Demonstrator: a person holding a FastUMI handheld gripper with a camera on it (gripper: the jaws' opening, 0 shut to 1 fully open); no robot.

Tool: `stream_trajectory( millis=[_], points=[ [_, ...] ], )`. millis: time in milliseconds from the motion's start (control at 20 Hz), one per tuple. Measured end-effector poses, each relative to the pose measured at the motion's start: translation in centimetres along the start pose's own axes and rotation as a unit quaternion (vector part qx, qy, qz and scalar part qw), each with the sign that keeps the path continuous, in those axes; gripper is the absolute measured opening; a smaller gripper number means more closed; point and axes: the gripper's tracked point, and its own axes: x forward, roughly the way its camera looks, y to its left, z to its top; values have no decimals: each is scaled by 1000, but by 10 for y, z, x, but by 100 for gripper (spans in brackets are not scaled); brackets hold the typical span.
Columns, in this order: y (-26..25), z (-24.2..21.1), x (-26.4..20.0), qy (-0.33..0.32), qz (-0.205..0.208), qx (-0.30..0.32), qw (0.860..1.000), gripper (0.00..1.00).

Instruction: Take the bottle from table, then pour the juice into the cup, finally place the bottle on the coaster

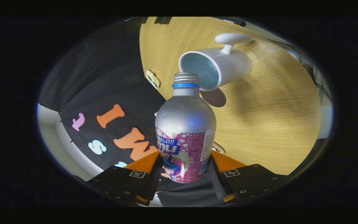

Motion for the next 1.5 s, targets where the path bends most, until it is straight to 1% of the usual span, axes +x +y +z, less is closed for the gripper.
stream_trajectory(
  millis=[350, 700, 800, 850, 1000, 1150, 1250, 1300, 1350, 1400, 1500],
  points=[
    [5, 4, 0, 0, 10, 15, 1000, 74],
    [2, 5, 3, -4, 4, 1, 1000, 74],
    [0, 4, 7, -9, 4, -19, 1000, 74],
    [-8, 4, 8, -17, -6, -40, 999, 74],
    [-17, 12, 6, -37, -9, -94, 995, 74],
    [-31, 18, 9, -59, -20, -162, 985, 73],
    [-32, 19, 10, -73, -11, -205, 976, 74],
    [-33, 17, 10, -78, -8, -236, 969, 73],
    [-35, 17, 13, -85, -11, -271, 959, 74],
    [-40, 13, 17, -88, -17, -312, 946, 74],
    [-43, 12, 23, -103, -31, -389, 915, 74]
  ],
)
